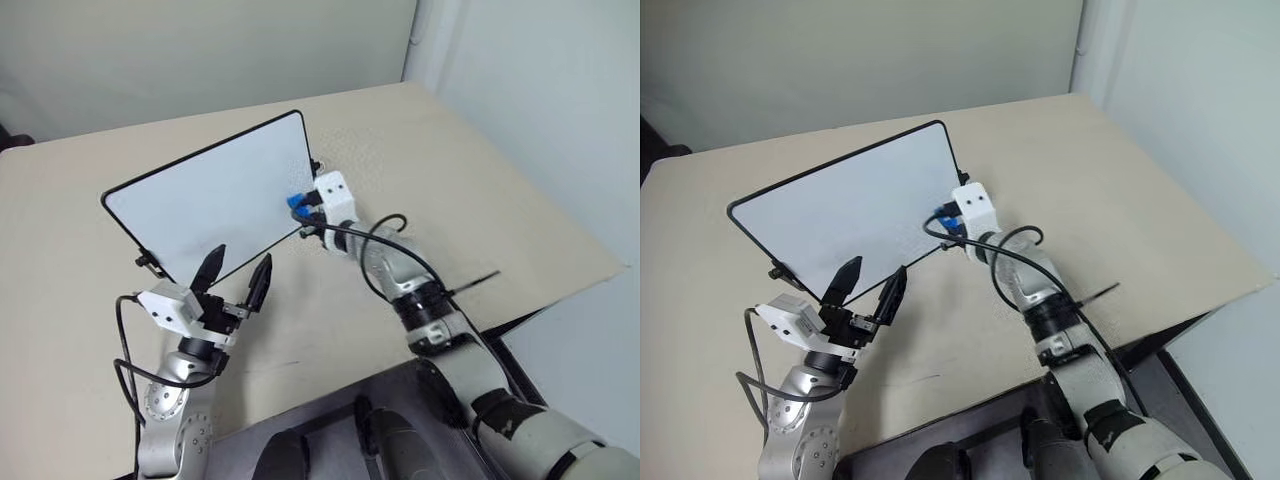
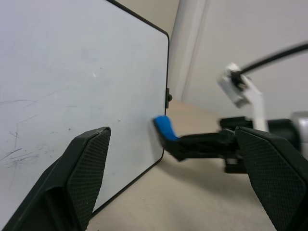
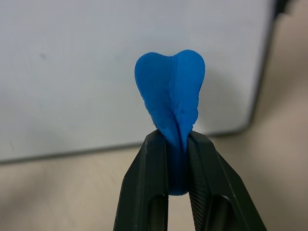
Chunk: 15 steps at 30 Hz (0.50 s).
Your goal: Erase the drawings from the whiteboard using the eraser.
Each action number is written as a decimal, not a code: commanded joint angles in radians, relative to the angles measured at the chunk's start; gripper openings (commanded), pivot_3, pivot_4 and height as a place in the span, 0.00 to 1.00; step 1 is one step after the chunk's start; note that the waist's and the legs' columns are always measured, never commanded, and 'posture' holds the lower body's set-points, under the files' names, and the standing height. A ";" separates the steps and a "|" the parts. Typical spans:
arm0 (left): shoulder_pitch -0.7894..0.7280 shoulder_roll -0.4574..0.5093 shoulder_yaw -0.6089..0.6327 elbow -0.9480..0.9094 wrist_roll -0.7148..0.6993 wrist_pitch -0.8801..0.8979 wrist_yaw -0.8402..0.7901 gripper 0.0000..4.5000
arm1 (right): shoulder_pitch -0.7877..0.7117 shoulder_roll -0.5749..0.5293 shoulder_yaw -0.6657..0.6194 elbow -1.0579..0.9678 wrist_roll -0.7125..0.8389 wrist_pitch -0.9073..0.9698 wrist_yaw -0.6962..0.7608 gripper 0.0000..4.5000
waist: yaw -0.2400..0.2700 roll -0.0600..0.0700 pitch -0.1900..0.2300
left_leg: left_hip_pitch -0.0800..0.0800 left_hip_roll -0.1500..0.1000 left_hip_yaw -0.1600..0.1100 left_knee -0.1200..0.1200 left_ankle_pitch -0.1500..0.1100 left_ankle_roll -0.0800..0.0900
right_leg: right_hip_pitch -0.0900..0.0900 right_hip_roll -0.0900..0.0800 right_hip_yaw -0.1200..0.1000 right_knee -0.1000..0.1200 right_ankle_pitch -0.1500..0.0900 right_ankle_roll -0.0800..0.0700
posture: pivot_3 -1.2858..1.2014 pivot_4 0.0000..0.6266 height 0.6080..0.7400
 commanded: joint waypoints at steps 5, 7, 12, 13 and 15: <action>0.011 -0.005 -0.020 -0.032 0.013 -0.009 -0.003 1.00 | 0.173 -0.181 0.003 -0.479 0.082 0.333 0.083 0.05 | 0.001 0.000 0.000 | 0.001 -0.001 0.001 0.001 0.000 0.000 | 0.001 0.000 0.000 0.000 -0.003 0.001 | 0.52 0.24 1.00; 0.014 -0.009 -0.027 -0.032 0.017 -0.011 -0.001 1.00 | 0.207 -0.266 0.016 -0.585 0.113 0.450 0.120 0.05 | 0.001 0.000 0.000 | 0.001 -0.001 0.001 0.001 0.000 0.000 | 0.002 0.000 0.001 0.000 -0.003 0.002 | 0.52 0.24 1.00; 0.019 -0.018 -0.042 -0.033 0.023 -0.011 0.001 1.00 | 0.261 -0.424 0.039 -0.750 0.194 0.652 0.181 0.05 | 0.002 0.000 0.000 | 0.003 -0.002 0.002 0.002 0.000 0.001 | 0.005 0.001 0.002 -0.001 -0.009 0.012 | 0.52 0.24 1.00; 0.019 -0.019 -0.045 -0.030 0.023 -0.011 0.000 1.00 | 0.269 -0.437 0.039 -0.769 0.211 0.678 0.189 0.05 | 0.001 0.000 0.000 | 0.004 -0.002 0.002 0.002 0.000 0.001 | 0.005 0.001 0.002 -0.001 -0.009 0.012 | 0.52 0.24 1.00; 0.016 -0.023 -0.055 -0.026 0.027 -0.012 -0.001 1.00 | 0.283 -0.451 0.038 -0.787 0.228 0.697 0.194 0.22 | -0.001 0.000 0.000 | 0.007 -0.002 0.003 0.002 -0.001 0.001 | 0.009 0.003 0.001 -0.002 -0.009 0.013 | 0.52 0.24 1.00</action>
